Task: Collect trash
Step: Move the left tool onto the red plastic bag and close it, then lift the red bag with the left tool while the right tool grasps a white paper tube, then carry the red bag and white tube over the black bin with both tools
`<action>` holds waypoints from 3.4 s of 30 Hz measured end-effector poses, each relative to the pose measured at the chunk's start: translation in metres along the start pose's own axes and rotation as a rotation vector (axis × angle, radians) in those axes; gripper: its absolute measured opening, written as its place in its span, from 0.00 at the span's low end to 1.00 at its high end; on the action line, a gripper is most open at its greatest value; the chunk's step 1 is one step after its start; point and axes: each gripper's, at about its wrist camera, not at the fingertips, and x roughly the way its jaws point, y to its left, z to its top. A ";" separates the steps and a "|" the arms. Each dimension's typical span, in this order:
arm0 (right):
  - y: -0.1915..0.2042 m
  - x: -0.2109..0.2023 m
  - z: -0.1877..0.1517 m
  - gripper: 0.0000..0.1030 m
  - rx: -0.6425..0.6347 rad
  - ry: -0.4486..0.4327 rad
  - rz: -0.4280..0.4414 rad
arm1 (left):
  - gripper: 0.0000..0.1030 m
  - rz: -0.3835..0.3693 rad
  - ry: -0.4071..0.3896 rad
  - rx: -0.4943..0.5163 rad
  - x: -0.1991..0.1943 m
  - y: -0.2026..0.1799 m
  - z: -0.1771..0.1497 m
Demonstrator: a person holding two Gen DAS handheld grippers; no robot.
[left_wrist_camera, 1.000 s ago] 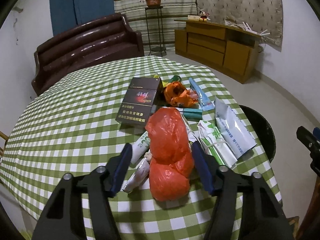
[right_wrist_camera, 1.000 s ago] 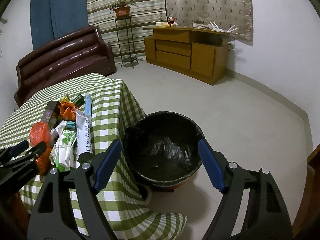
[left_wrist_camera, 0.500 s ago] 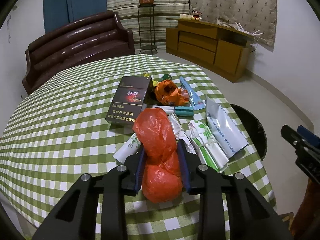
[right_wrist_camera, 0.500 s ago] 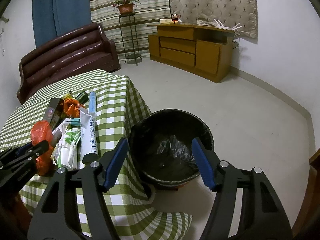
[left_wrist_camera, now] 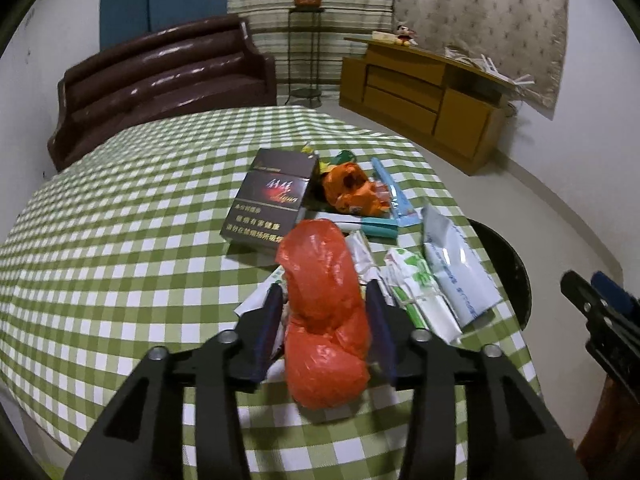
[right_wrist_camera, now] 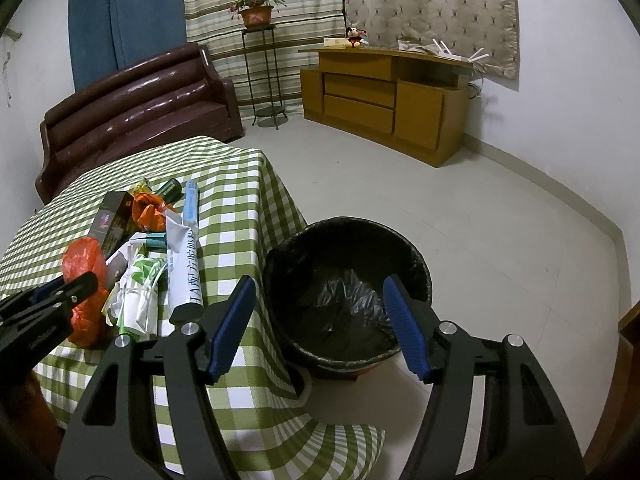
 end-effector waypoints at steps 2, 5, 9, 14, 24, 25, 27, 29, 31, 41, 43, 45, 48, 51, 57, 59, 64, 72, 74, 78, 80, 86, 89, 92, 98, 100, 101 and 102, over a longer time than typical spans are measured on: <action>0.000 0.001 0.000 0.63 0.000 0.004 0.001 | 0.44 0.000 0.003 -0.006 0.002 0.001 0.002; 0.001 0.001 0.000 0.63 -0.002 0.005 0.000 | 0.44 -0.001 -0.001 0.014 0.003 -0.001 0.003; 0.002 0.002 -0.001 0.63 -0.003 0.006 0.000 | 0.27 0.000 -0.016 0.069 0.001 -0.010 0.003; 0.003 0.001 -0.001 0.63 -0.006 0.003 0.001 | 0.21 -0.041 -0.034 0.076 -0.009 -0.010 0.006; 0.015 0.000 -0.003 0.63 -0.031 -0.009 0.018 | 0.21 -0.042 -0.060 0.065 -0.031 0.006 0.007; 0.017 0.000 -0.003 0.63 -0.034 -0.011 0.021 | 0.21 -0.036 -0.062 0.065 -0.033 0.009 0.007; 0.020 -0.001 -0.002 0.63 -0.040 -0.011 0.027 | 0.21 -0.029 -0.068 0.065 -0.037 0.013 0.006; 0.024 -0.001 -0.001 0.63 -0.045 -0.012 0.035 | 0.21 -0.024 -0.073 0.061 -0.040 0.018 0.006; 0.030 -0.001 0.000 0.63 -0.055 -0.015 0.046 | 0.21 -0.014 -0.081 0.055 -0.043 0.023 0.006; 0.060 0.014 0.005 0.55 -0.089 0.002 0.106 | 0.21 0.026 -0.088 0.025 -0.041 0.044 0.006; 0.065 0.018 0.005 0.53 -0.095 0.013 0.120 | 0.21 0.034 -0.083 0.019 -0.039 0.048 0.006; 0.070 0.022 0.005 0.52 -0.103 0.022 0.128 | 0.21 0.042 -0.079 0.011 -0.038 0.052 0.006; 0.074 0.026 0.005 0.52 -0.113 0.034 0.134 | 0.21 0.053 -0.073 -0.002 -0.035 0.059 0.006; 0.078 0.032 0.004 0.48 -0.118 0.049 0.143 | 0.21 0.067 -0.070 -0.006 -0.033 0.064 0.005; 0.081 0.038 0.004 0.43 -0.121 0.073 0.152 | 0.21 0.094 -0.054 -0.016 -0.026 0.073 0.003; 0.083 0.041 0.003 0.40 -0.122 0.085 0.157 | 0.21 0.105 -0.045 -0.021 -0.023 0.077 0.003; 0.089 0.048 0.000 0.28 -0.127 0.110 0.181 | 0.21 0.124 -0.032 -0.027 -0.017 0.085 0.000; 0.095 0.044 -0.002 0.10 -0.151 0.088 0.184 | 0.21 0.110 -0.024 -0.035 -0.012 0.088 0.000; 0.093 0.043 0.000 0.09 -0.144 0.084 0.180 | 0.21 0.103 -0.029 -0.031 -0.014 0.087 0.001; 0.083 0.036 0.006 0.08 -0.126 0.057 0.163 | 0.21 0.083 -0.039 -0.028 -0.018 0.081 0.004; 0.076 0.033 0.009 0.08 -0.116 0.043 0.150 | 0.21 0.061 -0.044 -0.018 -0.020 0.073 0.007; 0.041 0.031 0.018 0.08 -0.071 0.015 0.074 | 0.21 -0.016 -0.061 0.033 -0.021 0.038 0.018; 0.026 0.031 0.021 0.08 -0.052 0.005 0.044 | 0.21 -0.052 -0.078 0.069 -0.020 0.015 0.025; 0.010 0.030 0.025 0.08 -0.034 -0.010 0.015 | 0.21 -0.093 -0.088 0.100 -0.017 -0.010 0.033; -0.016 0.032 0.027 0.08 -0.015 -0.028 -0.013 | 0.21 -0.158 -0.079 0.157 -0.001 -0.059 0.043; -0.022 0.035 0.027 0.08 -0.009 -0.028 -0.018 | 0.21 -0.170 -0.077 0.171 0.005 -0.072 0.046; -0.024 0.036 0.027 0.08 -0.005 -0.026 -0.021 | 0.21 -0.173 -0.074 0.180 0.009 -0.078 0.048; -0.027 0.037 0.027 0.08 -0.001 -0.026 -0.023 | 0.21 -0.176 -0.072 0.187 0.013 -0.083 0.049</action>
